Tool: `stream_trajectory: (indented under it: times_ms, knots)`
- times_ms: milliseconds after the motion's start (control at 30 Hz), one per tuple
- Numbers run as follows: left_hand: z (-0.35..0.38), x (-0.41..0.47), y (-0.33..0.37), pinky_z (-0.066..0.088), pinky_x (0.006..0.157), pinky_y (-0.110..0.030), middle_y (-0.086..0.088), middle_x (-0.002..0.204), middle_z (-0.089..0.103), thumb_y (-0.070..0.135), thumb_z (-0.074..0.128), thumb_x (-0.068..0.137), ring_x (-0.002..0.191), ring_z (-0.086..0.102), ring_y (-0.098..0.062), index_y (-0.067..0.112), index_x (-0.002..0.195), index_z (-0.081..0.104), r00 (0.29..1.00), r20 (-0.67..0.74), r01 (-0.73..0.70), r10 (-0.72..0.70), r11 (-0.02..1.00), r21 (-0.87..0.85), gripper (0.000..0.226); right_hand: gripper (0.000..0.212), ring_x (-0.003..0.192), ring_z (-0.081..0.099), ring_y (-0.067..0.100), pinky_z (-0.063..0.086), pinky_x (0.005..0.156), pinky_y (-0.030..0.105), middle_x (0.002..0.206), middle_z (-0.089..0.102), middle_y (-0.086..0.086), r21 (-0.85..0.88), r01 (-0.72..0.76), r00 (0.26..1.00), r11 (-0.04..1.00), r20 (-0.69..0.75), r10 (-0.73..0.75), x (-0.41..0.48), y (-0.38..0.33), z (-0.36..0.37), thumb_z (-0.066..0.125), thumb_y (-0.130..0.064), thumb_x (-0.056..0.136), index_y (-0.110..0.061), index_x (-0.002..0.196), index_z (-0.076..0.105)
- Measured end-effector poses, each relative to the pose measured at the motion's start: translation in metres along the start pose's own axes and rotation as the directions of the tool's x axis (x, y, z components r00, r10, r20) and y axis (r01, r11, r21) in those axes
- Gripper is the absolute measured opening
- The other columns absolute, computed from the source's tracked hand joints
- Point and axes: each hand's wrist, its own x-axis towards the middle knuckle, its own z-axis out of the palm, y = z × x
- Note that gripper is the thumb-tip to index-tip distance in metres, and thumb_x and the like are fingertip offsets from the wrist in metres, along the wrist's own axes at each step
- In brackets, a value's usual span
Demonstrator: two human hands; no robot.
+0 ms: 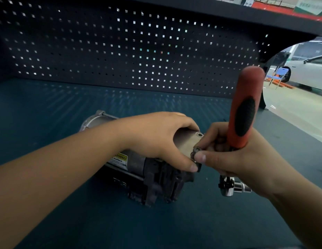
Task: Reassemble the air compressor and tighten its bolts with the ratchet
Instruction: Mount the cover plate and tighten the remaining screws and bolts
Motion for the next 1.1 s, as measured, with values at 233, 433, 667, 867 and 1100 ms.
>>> stream_trajectory:
  times_ms: [233, 433, 667, 867, 1100]
  knots:
    - [0.0002, -0.0007, 0.0016, 0.042, 0.082, -0.023, 0.023, 0.099, 0.049, 0.05, 0.076, 0.064, 0.095, 0.049, 0.003, 0.04, 0.107, 0.051, 1.0, -0.001, -0.009, 0.009, 1.0, -0.019, 0.051, 0.016, 0.041, 0.037, 0.006, 0.033, 0.04, 0.016, 0.05, 0.043, -0.003, -0.016, 0.064, 0.998, 0.998, 0.012, -0.063, 0.0006, 0.0015, 0.0016, 0.078, -0.018, 0.063, -0.022, 0.076, 0.07]
    - [0.0008, -0.0004, -0.001, 0.045, 0.086, -0.025, 0.023, 0.102, 0.05, 0.05, 0.077, 0.066, 0.098, 0.051, 0.002, 0.039, 0.114, 0.052, 1.0, 0.003, -0.011, 0.011, 0.999, -0.039, 0.056, 0.015, 0.039, 0.036, 0.002, 0.03, 0.04, 0.012, 0.048, 0.04, -0.007, 0.041, 0.056, 0.997, 0.998, 0.044, -0.057, -0.0009, 0.0023, 0.0023, 0.071, -0.015, 0.068, -0.021, 0.081, 0.076]
    - [0.0007, -0.0006, -0.0016, 0.046, 0.087, -0.026, 0.024, 0.105, 0.049, 0.053, 0.076, 0.065, 0.1, 0.05, 0.003, 0.038, 0.117, 0.052, 1.0, 0.007, -0.009, 0.01, 0.999, -0.034, 0.06, 0.016, 0.038, 0.035, 0.002, 0.03, 0.039, 0.012, 0.048, 0.04, -0.01, 0.104, 0.048, 0.997, 0.993, 0.058, -0.055, -0.0009, 0.0052, 0.0021, 0.077, -0.025, 0.062, -0.021, 0.077, 0.074]
    - [0.0006, -0.0006, -0.0012, 0.045, 0.086, -0.025, 0.024, 0.103, 0.049, 0.051, 0.078, 0.066, 0.098, 0.05, 0.003, 0.038, 0.116, 0.052, 1.0, 0.004, -0.017, 0.017, 1.0, -0.022, 0.058, 0.016, 0.038, 0.036, 0.003, 0.031, 0.039, 0.013, 0.048, 0.041, -0.007, 0.073, 0.043, 0.999, 0.996, 0.03, -0.046, -0.0001, 0.0061, 0.0024, 0.081, -0.021, 0.061, -0.02, 0.075, 0.073]
    - [0.0009, -0.0015, 0.0008, 0.045, 0.087, -0.025, 0.023, 0.103, 0.05, 0.056, 0.074, 0.06, 0.098, 0.05, 0.003, 0.037, 0.115, 0.052, 0.999, -0.017, -0.028, 0.028, 0.999, 0.016, 0.063, 0.02, 0.036, 0.035, 0.004, 0.031, 0.038, 0.013, 0.047, 0.042, -0.003, 0.113, 0.037, 0.999, 0.993, -0.001, -0.037, 0.0001, 0.008, 0.004, 0.082, -0.023, 0.057, -0.018, 0.068, 0.067]
